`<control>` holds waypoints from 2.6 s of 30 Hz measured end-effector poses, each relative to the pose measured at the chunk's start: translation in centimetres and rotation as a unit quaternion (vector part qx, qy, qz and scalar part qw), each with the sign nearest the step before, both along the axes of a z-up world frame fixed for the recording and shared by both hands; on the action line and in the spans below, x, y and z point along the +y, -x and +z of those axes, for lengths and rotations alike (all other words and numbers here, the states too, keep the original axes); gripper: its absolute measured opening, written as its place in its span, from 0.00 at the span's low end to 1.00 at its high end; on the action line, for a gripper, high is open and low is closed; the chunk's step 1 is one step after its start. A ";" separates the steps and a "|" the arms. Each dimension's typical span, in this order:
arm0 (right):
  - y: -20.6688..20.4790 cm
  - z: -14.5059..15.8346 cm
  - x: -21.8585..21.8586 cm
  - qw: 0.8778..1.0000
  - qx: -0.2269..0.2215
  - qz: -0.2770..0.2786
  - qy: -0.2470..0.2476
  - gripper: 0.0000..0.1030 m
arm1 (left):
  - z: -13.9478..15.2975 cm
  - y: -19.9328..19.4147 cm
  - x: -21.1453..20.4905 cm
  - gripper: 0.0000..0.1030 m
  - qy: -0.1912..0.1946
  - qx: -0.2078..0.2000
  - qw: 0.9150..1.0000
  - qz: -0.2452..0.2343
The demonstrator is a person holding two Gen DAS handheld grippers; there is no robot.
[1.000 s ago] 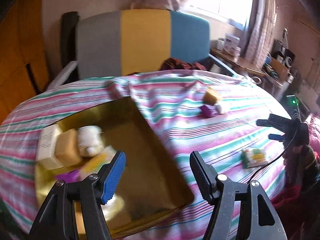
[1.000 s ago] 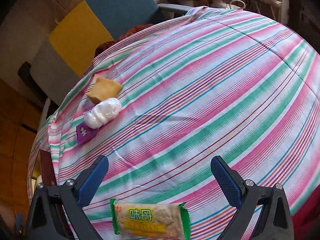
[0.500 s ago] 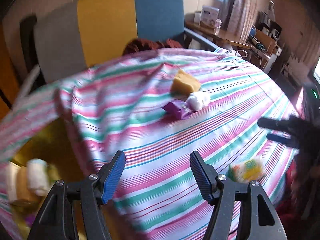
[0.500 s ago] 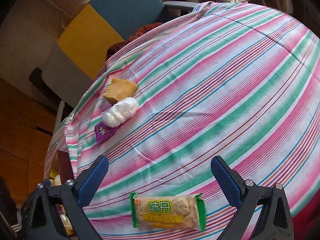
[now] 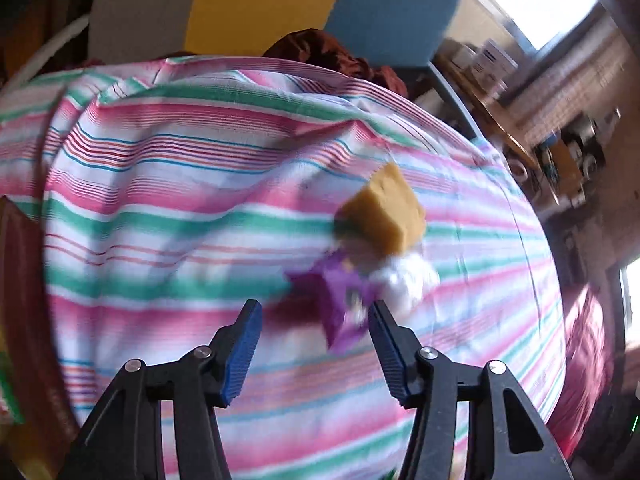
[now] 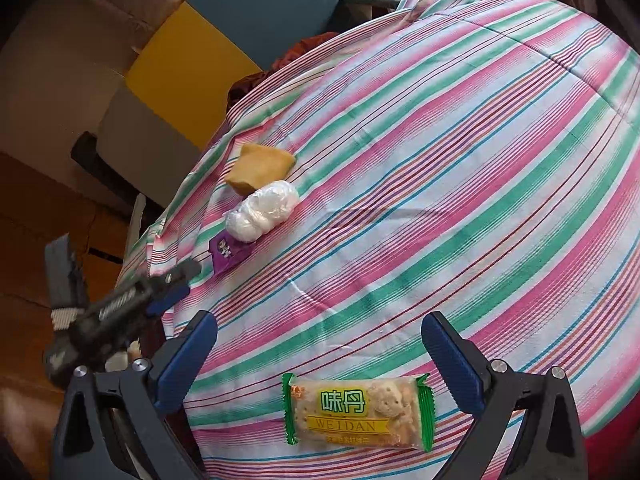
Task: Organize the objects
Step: 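Grasp the purple packet with the left tool and lift it, then hold the purple packet in left tool while right tool grasps an orange sponge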
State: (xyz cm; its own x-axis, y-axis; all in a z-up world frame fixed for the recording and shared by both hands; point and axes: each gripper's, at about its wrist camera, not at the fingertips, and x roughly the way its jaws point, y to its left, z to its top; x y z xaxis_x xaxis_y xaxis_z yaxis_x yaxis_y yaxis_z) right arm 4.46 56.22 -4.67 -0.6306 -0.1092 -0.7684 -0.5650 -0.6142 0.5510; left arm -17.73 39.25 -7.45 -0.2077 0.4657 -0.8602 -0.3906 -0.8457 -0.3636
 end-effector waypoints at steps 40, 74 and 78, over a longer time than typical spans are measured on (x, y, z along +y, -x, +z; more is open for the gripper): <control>-0.1 -1.5 1.3 0.998 -0.039 -0.037 -0.011 1.00 | -3.2 -12.8 -5.0 0.37 0.050 0.188 0.972 -0.128; 17.8 -2.7 -0.8 0.945 -0.124 0.224 -0.202 0.43 | -3.4 -12.6 -6.4 0.37 -0.010 0.178 0.976 -0.121; 14.2 -2.6 -1.5 0.931 -0.150 0.272 -0.193 0.41 | -3.4 -12.7 -6.4 0.40 -0.011 0.178 0.976 -0.122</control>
State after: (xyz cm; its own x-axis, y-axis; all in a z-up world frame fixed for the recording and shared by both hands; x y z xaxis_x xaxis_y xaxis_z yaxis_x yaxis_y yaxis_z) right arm -9.78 54.77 -7.28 -0.3130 -0.0283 -0.9493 -0.2063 -0.9737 0.0970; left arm -5.08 32.86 -10.86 -0.3725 0.5559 -0.7431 -0.6837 -0.7059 -0.1854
